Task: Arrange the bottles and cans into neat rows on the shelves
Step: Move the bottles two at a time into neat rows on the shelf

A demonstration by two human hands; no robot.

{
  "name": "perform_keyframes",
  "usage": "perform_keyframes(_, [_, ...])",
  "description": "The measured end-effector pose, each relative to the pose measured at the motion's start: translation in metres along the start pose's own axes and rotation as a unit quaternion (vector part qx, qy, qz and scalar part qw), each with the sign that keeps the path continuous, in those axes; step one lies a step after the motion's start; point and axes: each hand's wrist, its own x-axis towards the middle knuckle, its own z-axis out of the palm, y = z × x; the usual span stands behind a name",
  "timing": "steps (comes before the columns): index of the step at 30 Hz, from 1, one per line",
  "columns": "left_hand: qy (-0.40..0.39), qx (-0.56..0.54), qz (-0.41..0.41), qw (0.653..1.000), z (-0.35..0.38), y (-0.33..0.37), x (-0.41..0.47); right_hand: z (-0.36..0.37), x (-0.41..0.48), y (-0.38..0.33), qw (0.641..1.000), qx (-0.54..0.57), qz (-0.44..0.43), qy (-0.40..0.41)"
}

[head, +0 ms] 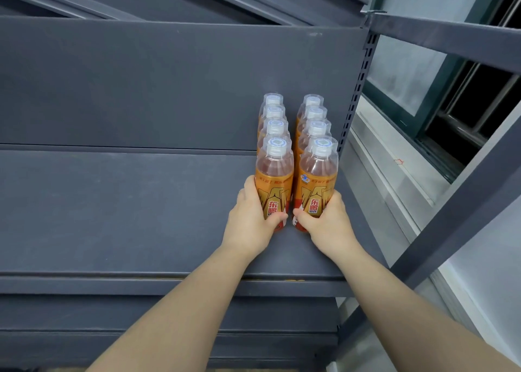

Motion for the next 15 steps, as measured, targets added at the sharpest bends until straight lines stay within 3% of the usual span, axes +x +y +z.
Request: perform_keyframes(15, [-0.005, 0.004, -0.017, 1.0, 0.0022, 0.0034, -0.0017, -0.0064, -0.0017, -0.004, 1.0, 0.006, 0.006, -0.03])
